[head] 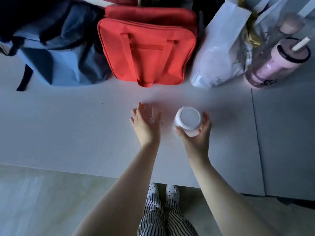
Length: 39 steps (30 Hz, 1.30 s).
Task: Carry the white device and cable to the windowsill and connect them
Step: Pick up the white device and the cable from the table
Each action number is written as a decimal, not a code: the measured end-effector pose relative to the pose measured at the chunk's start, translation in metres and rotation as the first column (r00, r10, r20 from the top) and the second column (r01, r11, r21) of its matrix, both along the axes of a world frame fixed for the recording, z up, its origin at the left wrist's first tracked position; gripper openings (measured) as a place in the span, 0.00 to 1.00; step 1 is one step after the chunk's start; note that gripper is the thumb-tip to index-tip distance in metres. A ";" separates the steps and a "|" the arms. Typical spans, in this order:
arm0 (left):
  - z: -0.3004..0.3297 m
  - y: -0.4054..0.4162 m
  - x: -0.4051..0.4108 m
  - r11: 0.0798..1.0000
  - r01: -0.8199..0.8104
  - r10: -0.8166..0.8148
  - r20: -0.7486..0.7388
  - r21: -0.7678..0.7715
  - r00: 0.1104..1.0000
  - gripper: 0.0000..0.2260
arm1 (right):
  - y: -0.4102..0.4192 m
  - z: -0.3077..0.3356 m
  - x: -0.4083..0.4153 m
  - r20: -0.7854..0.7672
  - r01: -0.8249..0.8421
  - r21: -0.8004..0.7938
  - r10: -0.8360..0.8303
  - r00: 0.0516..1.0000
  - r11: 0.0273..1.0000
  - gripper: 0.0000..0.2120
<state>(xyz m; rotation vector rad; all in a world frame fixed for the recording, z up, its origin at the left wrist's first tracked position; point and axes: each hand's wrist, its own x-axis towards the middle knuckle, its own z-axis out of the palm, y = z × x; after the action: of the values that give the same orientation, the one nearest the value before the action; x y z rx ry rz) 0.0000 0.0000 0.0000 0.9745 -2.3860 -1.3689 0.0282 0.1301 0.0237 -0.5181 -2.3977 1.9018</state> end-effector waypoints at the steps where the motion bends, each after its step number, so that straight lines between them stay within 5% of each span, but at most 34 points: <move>1: -0.004 0.000 -0.003 0.998 0.026 -0.028 -0.025 -0.060 0.999 0.25 | -0.001 -0.004 -0.002 -0.031 0.010 0.010 -0.009 0.999 1.000 0.45; 3: -0.013 0.004 -0.007 0.979 0.061 -0.071 -0.044 -0.195 0.997 0.23 | -0.001 -0.012 -0.005 -0.090 0.011 0.038 -0.008 0.996 0.999 0.45; 7: -0.019 0.011 -0.003 0.985 0.098 -0.104 -0.038 -0.140 0.994 0.25 | 0.000 -0.018 -0.009 -0.133 0.010 0.078 0.000 0.991 0.997 0.39; 11: -0.006 0.010 0.001 0.993 0.118 -0.115 -0.084 0.030 0.990 0.24 | -0.004 -0.012 -0.012 -0.101 0.017 0.061 -0.010 0.995 0.998 0.35; 15: 0.012 -0.001 0.001 0.953 -0.107 0.153 -0.144 0.285 0.978 0.19 | -0.012 -0.001 -0.017 -0.073 0.009 0.021 -0.008 0.997 1.000 0.34; 18: 0.021 -0.014 -0.002 0.766 -0.229 0.353 -0.096 0.601 0.931 0.17 | -0.020 0.010 -0.024 -0.072 -0.002 -0.036 -0.001 0.997 0.999 0.31; 22: 0.040 -0.038 0.005 0.461 -0.162 0.427 -0.058 0.873 0.902 0.15 | -0.040 0.029 -0.034 -0.035 -0.064 -0.143 0.060 0.998 0.988 0.27; 30: 0.092 -0.103 0.049 0.362 -0.161 0.597 -0.096 0.918 0.796 0.09 | -0.113 0.070 -0.032 0.023 -0.331 -0.234 0.345 0.938 0.914 0.24; 39: 0.126 -0.151 0.160 0.328 -0.287 0.842 -0.141 0.900 0.521 0.09 | -0.202 0.111 0.023 0.097 -0.659 -0.294 0.707 0.700 0.692 0.23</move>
<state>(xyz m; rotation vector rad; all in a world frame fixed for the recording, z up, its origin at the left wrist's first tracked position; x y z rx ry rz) 0.1595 -0.1510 0.1264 1.1744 -0.6303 -1.9824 0.0512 -0.0716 0.1343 0.2839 -2.7675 2.5474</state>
